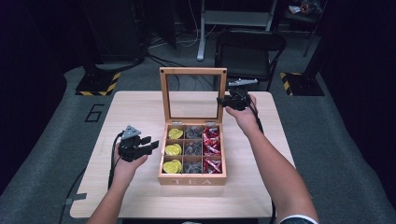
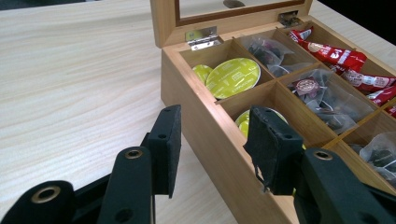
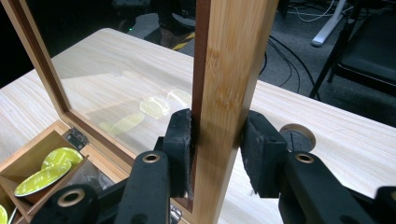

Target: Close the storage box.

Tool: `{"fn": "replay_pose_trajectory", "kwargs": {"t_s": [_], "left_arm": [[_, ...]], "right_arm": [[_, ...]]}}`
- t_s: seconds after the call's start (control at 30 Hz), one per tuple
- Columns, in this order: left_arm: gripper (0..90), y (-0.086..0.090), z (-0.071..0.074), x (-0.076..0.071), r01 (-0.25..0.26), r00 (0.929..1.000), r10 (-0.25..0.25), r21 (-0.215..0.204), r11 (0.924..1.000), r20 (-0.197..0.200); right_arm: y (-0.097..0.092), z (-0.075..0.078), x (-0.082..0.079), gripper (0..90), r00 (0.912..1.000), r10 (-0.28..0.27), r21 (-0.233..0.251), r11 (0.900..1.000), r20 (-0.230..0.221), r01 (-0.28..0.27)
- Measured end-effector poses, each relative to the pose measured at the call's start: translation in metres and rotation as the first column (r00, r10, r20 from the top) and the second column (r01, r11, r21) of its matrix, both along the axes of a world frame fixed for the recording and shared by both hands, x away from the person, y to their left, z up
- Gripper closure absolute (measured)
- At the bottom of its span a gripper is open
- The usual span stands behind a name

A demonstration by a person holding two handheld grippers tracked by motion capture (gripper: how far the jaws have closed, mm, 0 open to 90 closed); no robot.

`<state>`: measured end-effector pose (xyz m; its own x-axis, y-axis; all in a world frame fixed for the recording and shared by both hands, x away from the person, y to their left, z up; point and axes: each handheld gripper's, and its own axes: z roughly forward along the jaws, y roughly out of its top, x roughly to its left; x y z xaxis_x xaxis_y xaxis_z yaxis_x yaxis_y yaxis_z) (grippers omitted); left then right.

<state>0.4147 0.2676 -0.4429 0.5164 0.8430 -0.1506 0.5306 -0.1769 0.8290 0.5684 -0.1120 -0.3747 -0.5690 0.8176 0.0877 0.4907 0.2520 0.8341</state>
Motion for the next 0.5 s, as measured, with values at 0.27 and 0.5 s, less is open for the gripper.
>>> {"fn": "replay_pose_trajectory", "kwargs": {"t_s": [0.27, 0.5], "left_arm": [[54.4, 0.003, -0.002, -0.002, -0.013, 0.9999, 0.013, -0.006, 0.9999, -0.005], [54.3, 0.002, -0.004, -0.002, -0.014, 0.9999, 0.014, 0.007, 0.9999, -0.008]], "right_arm": [[-0.007, 0.005, -0.009, 57.0, 0.9999, -0.011, -0.002, 0.9999, 0.005, 0.011], [-0.016, 0.013, -0.023, 54.8, 0.9998, 0.001, 0.010, 1.0000, 0.020, -0.001]]}}
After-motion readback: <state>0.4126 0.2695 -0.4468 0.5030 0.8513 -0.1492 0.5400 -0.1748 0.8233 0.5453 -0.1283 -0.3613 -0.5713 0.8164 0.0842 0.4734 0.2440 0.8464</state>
